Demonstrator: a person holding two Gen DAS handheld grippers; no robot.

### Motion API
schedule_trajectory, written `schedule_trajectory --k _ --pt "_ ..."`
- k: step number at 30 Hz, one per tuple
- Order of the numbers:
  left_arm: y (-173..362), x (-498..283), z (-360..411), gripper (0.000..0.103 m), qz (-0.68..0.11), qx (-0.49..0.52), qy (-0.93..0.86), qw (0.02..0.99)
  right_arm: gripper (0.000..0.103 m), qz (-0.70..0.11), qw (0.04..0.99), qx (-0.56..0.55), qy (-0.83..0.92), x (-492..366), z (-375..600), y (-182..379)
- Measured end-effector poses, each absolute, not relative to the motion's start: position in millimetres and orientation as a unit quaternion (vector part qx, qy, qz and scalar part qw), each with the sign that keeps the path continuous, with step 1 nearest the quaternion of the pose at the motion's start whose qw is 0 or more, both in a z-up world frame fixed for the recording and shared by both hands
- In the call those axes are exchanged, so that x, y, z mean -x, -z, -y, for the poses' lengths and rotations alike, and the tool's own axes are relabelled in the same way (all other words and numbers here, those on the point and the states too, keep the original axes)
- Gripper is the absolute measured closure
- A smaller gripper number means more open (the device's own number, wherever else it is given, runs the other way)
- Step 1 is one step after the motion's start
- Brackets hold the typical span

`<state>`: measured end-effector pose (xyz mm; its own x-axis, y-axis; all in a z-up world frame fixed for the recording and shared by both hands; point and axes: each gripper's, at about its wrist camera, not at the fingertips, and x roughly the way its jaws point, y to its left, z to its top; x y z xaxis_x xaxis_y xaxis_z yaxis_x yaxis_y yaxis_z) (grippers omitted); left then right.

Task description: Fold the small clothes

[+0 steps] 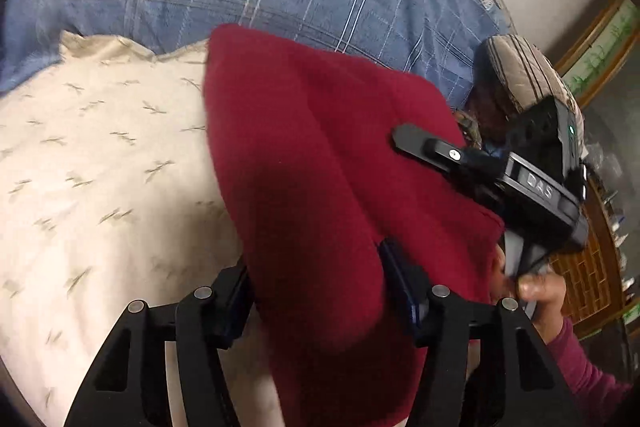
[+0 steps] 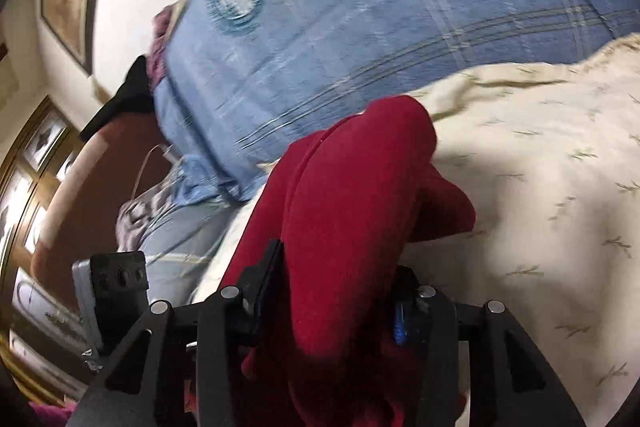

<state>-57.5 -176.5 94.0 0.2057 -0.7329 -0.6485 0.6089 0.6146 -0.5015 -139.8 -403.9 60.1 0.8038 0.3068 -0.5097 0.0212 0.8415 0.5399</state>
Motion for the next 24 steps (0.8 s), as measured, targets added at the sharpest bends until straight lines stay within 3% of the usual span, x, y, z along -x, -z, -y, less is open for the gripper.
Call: schedule_trajectory --k 4,14,20,24 --pt "-81.0 64.5 154.5 0.044 -0.485 0.077 0.404 0.772 0.047 -0.366 0.897 -0.245 -0.031 131.7 388.1 -38.9" --pt "-88.4 105.5 132.2 0.038 -0.439 0.049 0.321 0.838 0.048 -0.324 0.934 -0.149 0.012 196.3 333.3 -84.5" --pt "-100.1 145.4 136.7 0.037 -0.406 -0.002 0.280 0.870 0.051 -0.374 0.924 -0.030 0.078 188.5 292.3 -47.5" --pt "-114.1 166.8 132.2 0.037 -0.376 -0.015 0.263 0.888 0.051 -0.391 0.912 -0.091 0.084 188.2 310.5 -25.6"
